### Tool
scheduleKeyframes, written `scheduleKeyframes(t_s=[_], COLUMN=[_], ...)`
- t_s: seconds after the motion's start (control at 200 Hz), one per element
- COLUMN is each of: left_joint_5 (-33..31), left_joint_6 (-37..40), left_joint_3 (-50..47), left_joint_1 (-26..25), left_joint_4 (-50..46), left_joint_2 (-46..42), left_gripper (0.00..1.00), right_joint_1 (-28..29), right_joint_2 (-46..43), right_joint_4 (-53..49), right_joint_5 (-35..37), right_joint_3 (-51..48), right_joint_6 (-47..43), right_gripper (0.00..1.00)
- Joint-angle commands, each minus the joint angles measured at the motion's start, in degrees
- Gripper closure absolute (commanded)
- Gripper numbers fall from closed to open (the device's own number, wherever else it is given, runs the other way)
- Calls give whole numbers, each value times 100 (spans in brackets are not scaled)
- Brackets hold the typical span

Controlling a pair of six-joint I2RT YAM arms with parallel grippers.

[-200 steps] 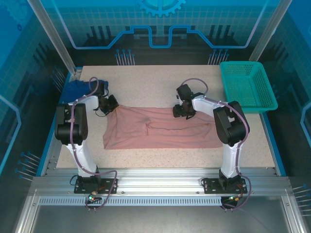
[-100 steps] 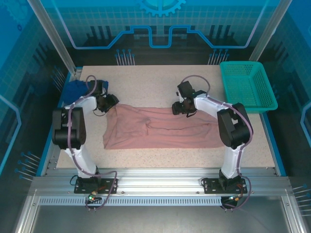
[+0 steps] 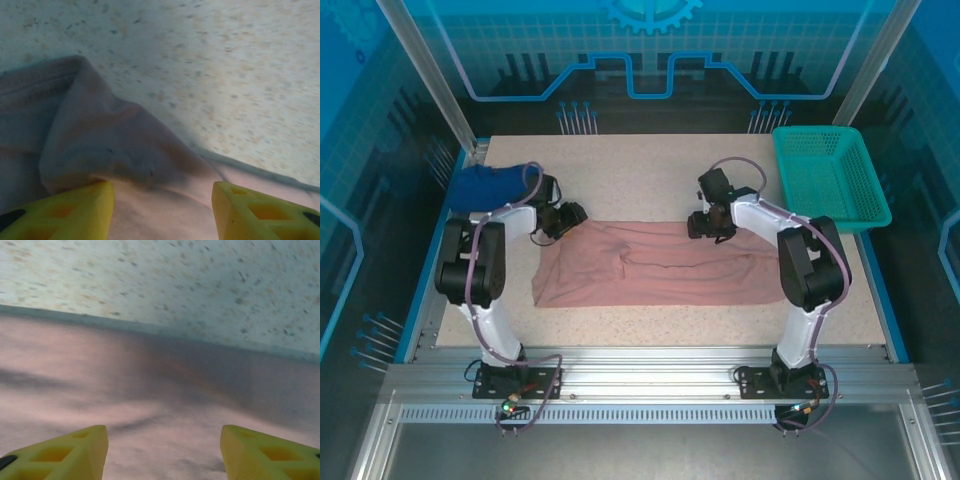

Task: Fold the inside-out t-shirt
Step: Fold the T-shirt at the center of the table.

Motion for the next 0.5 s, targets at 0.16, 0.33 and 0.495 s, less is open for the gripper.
scheduleKeyframes(t_s=[0.16, 0.33, 0.495], left_joint_5=[-249, -257, -647], left_joint_6=[147, 282, 388], left_joint_3=[509, 371, -429], left_joint_1=[193, 203, 311], left_joint_4=[-288, -324, -332], left_joint_2=[303, -428, -1356], left_gripper=[44, 40, 25], right_joint_1=[-24, 55, 437], right_joint_2=[460, -187, -961], right_joint_4=[-231, -16, 483], right_joint_5=[-28, -61, -331], right_joint_3=[66, -40, -468], right_joint_6=[35, -272, -632], right_gripper=[39, 36, 28])
